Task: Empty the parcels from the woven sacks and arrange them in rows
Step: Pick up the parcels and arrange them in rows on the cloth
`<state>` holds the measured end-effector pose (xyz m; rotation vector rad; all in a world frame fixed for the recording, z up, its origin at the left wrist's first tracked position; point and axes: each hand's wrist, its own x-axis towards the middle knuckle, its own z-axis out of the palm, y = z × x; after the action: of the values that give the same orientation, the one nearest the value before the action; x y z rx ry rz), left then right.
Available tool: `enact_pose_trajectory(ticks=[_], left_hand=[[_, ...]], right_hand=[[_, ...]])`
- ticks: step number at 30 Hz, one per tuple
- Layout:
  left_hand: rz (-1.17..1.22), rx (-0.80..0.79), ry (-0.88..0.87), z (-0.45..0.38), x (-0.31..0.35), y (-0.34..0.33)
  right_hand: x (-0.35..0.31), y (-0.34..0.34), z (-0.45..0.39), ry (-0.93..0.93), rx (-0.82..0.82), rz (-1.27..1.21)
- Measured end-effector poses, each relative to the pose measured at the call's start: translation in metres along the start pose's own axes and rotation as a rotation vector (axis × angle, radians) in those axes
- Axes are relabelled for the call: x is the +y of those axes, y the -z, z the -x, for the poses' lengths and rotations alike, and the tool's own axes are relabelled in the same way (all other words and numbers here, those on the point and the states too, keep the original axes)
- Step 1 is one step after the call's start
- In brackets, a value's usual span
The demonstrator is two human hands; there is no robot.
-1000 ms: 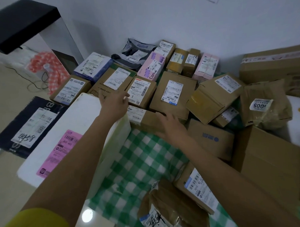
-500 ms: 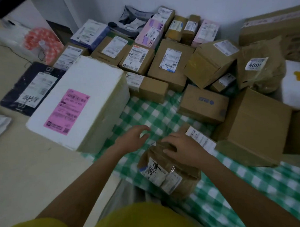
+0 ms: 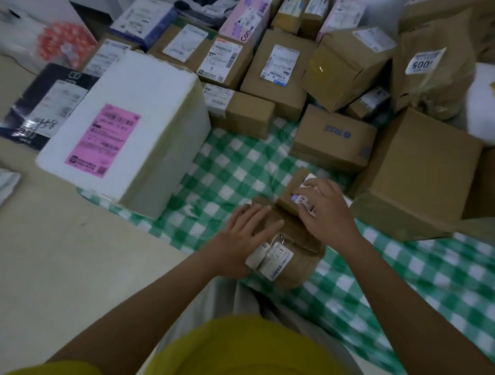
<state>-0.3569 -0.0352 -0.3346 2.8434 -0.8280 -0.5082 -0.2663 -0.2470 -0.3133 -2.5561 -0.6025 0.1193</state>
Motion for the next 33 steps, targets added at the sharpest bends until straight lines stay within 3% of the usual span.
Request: enact_pose_trajectory(ticks=[4, 10, 17, 20, 26, 27, 33], left_hand=[[-0.206, 0.009, 0.01, -0.013, 0.005, -0.012], [-0.046, 0.114, -0.037, -0.013, -0.004, 0.004], [0.497, 0.284, 0.309, 0.027, -0.03, 0.031], [0.582, 0.375, 0.528, 0.028, -0.034, 0.046], [0.09, 0.567, 0.853, 0.004, -0.035, 0.053], [0.069, 0.566, 0.891, -0.002, -0.034, 0.053], [0.245, 0.216, 1.004, -0.021, -0.045, 0.033]], right_hand=[[0.011, 0.007, -0.006, -0.224, -0.241, 0.052], [0.023, 0.008, -0.012, -0.307, -0.339, 0.085], [0.027, 0.003, -0.029, -0.367, -0.296, -0.026], [0.025, -0.001, -0.034, -0.393, -0.303, -0.026], [0.014, -0.005, -0.04, -0.337, -0.411, 0.128], [0.012, -0.006, -0.041, -0.329, -0.41, 0.157], [-0.009, -0.002, -0.054, -0.4, -0.3, 0.106]])
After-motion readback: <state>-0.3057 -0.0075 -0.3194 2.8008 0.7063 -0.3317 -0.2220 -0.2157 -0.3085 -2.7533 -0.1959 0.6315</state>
